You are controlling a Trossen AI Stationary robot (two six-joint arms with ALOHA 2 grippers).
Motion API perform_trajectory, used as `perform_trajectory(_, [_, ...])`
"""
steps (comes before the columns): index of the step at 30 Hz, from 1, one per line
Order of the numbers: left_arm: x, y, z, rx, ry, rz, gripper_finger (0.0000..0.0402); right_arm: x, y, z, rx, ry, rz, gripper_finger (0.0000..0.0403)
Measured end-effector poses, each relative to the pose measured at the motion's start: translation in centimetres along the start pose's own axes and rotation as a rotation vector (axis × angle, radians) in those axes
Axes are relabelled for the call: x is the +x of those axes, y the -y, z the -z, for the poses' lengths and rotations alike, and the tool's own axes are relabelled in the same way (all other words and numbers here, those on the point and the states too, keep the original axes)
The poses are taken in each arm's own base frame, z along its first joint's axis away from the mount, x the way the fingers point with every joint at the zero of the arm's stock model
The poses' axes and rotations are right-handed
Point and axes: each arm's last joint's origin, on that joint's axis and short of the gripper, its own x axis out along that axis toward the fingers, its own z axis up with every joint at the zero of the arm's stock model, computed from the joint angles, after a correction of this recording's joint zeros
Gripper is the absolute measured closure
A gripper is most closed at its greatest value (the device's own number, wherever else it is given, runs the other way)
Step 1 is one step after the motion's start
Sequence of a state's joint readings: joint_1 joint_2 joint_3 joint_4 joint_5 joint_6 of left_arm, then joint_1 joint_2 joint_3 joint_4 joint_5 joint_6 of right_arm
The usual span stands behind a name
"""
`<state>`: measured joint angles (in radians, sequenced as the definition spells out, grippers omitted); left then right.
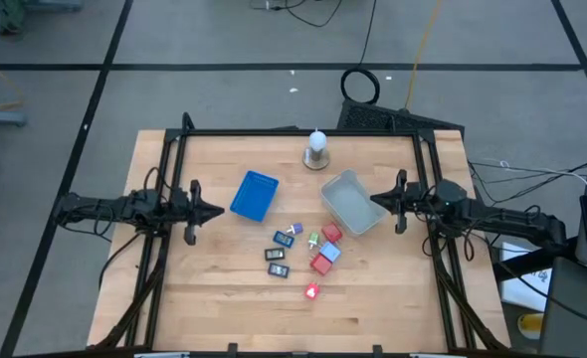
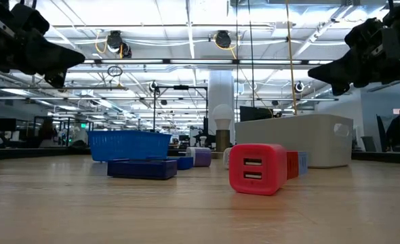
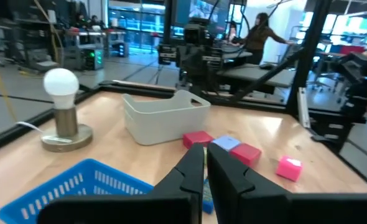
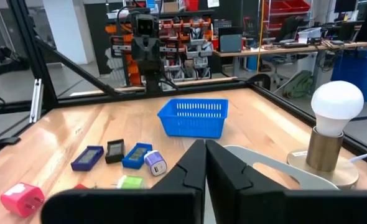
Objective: Pick & Place Office items
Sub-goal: Put the bottom red charger into the gray bin
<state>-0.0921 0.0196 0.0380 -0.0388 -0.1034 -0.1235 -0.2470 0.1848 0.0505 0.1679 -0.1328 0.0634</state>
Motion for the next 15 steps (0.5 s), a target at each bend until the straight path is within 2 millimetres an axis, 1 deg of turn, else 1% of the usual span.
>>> perform_trajectory(4, [0.0,0.05,0.03,-0.014,-0.005,0.017,0.0398,0.06,0.01,0.08,0.001,-0.009,-0.001,0.04])
perform_trajectory(7, [0.0,0.05,0.03,-0.024,-0.005,0.019,0.0393,0.13,0.03,0.18,0.002,-0.02,0.0,0.0399])
perform_trajectory(10, [0.02,0.1,0.09,-0.092,-0.014,0.035,0.0389,0.19,0.03,0.11,0.001,-0.014,0.002,0.0399])
perform_trajectory(15, [0.24,0.18,0.41,-0.089,-0.059,0.061,0.0399,0.25,0.02,-0.19,-0.003,0.016,0.0,0.0399])
